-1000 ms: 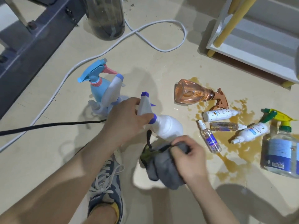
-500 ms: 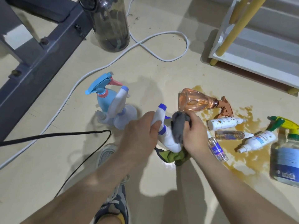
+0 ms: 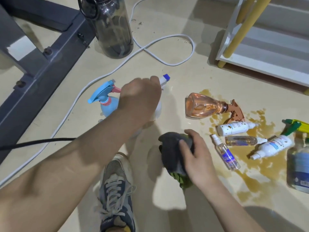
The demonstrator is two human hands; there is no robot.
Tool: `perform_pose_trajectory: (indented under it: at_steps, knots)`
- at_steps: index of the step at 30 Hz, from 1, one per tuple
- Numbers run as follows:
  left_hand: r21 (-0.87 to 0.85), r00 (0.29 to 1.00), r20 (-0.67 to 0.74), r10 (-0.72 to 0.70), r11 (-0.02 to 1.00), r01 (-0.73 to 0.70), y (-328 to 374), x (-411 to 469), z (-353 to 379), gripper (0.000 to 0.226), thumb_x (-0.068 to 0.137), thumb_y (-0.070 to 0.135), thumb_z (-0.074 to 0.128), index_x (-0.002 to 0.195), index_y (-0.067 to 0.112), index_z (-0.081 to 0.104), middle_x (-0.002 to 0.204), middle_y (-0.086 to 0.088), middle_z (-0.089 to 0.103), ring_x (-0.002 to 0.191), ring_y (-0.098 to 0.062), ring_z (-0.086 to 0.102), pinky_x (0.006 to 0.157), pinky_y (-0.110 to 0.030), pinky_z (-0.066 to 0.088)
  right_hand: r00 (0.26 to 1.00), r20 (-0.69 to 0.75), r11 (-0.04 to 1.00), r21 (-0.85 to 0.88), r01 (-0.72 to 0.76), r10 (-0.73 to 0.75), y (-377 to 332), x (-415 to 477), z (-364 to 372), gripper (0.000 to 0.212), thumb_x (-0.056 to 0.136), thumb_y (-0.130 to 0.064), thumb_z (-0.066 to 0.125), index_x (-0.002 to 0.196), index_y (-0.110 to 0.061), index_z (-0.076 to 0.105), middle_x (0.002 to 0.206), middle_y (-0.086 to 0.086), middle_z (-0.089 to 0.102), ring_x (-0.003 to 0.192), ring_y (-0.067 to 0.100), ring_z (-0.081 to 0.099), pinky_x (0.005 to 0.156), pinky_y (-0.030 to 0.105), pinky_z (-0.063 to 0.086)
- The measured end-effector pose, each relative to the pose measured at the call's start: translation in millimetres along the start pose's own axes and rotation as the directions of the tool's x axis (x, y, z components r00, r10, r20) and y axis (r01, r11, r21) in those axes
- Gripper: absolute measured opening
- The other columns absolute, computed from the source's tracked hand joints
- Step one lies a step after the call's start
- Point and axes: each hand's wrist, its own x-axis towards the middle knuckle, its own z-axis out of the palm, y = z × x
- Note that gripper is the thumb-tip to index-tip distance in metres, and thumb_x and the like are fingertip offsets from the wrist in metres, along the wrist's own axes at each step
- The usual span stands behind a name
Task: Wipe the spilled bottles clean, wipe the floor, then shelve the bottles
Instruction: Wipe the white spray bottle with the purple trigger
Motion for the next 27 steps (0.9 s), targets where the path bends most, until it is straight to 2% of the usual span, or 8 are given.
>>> perform_pose_trajectory:
  at_steps: [3,6,11,14,16,20,23,27]
  knots:
    - [0.026,0.995,-0.093,-0.031,0.999,0.034,-7.3,4.5,-0.4,0.022,0.087,0.004,0.043,0.108,0.009,0.047,0.084,-0.006,0.039,0.077,-0.024,0.035,0.066,-0.034,0.028,0.937,0.336,0.923,-0.323,0.211,-0.096,13.2,-6.9,29.8,0.071,0.088,-0.033,0.062,0.15,-0.034,0.026,0.156,0.001,0.024,0.144,0.022,0.021,0.116,0.033,0.024]
    - [0.133,0.938,-0.346,0.005,0.99,0.044,-12.7,-2.1,3.0,0.042,0.06,0.002,0.039,0.093,0.017,0.06,0.068,-0.001,0.05,0.058,-0.02,0.043,0.054,-0.026,0.024,0.841,0.539,0.659,-0.649,0.38,0.046,24.1,-3.7,56.7,0.078,0.094,-0.025,0.056,0.153,-0.042,0.008,0.164,0.001,-0.008,0.149,0.036,-0.004,0.116,0.046,0.025]
    - [-0.141,0.929,-0.361,0.085,0.98,-0.144,-7.0,-23.2,3.6,0.029,0.072,0.002,0.062,0.098,0.014,0.067,0.092,-0.006,0.06,0.079,-0.028,0.057,0.058,-0.033,0.042,0.832,0.554,0.507,-0.717,0.479,-0.003,16.8,15.8,66.9,0.062,0.094,-0.023,0.057,0.148,-0.037,0.03,0.147,0.004,0.031,0.123,0.037,0.035,0.089,0.038,0.048]
    - [-0.447,0.992,-0.041,0.115,0.886,-0.121,-6.7,-38.0,-21.3,0.03,0.091,0.012,0.052,0.116,0.023,0.064,0.114,0.001,0.06,0.102,-0.022,0.056,0.085,-0.037,0.049,0.906,0.421,0.861,-0.477,0.174,0.051,-8.7,20.7,43.4,0.017,0.094,-0.039,0.055,0.109,-0.035,0.062,0.103,0.0,0.06,0.099,0.027,0.056,0.077,0.035,0.049]
    - [-0.567,0.984,0.112,0.138,0.822,-0.051,-14.9,-53.0,-47.5,0.03,0.093,0.017,0.049,0.114,0.029,0.065,0.109,0.007,0.065,0.096,-0.014,0.058,0.085,-0.029,0.047,0.943,0.305,0.972,-0.227,-0.067,0.137,-37.0,13.9,10.2,0.036,0.098,-0.047,0.047,0.074,-0.023,0.059,0.074,0.0,0.061,0.081,0.025,0.059,0.07,0.035,0.046]
    - [-0.696,0.963,0.221,0.153,0.717,0.046,-29.3,-88.6,-112.4,0.019,0.091,0.023,0.054,0.098,0.033,0.069,0.084,0.016,0.064,0.081,-0.008,0.062,0.07,-0.025,0.049,0.87,0.299,0.79,0.376,-0.485,0.392,-92.4,-17.5,-75.3,0.053,0.097,-0.059,0.044,0.098,-0.013,0.071,0.096,0.012,0.074,0.088,0.024,0.069,0.08,0.034,0.055]
    - [-0.78,0.942,0.242,0.231,0.624,0.047,-25.2,-121.2,-171.6,0.015,0.093,0.03,0.06,0.094,0.022,0.073,0.083,0.009,0.072,0.076,-0.013,0.066,0.071,-0.026,0.052,0.889,0.367,0.617,0.642,-0.455,0.273,-129.4,-55.6,-134.0,0.055,0.092,-0.065,0.047,0.107,-0.019,0.073,0.107,0.011,0.075,0.102,0.029,0.07,0.099,0.046,0.051]
    - [-0.725,0.92,0.184,0.347,0.68,-0.111,-4.3,-176.3,-257.8,0.038,0.085,0.052,0.065,0.099,0.017,0.07,0.09,-0.001,0.072,0.078,-0.016,0.062,0.075,-0.033,0.052,0.941,0.336,0.678,0.683,-0.271,0.038,-180.9,-118.4,-194.4,0.051,0.088,-0.052,0.058,0.122,-0.015,0.067,0.119,0.011,0.071,0.112,0.029,0.066,0.097,0.04,0.05]
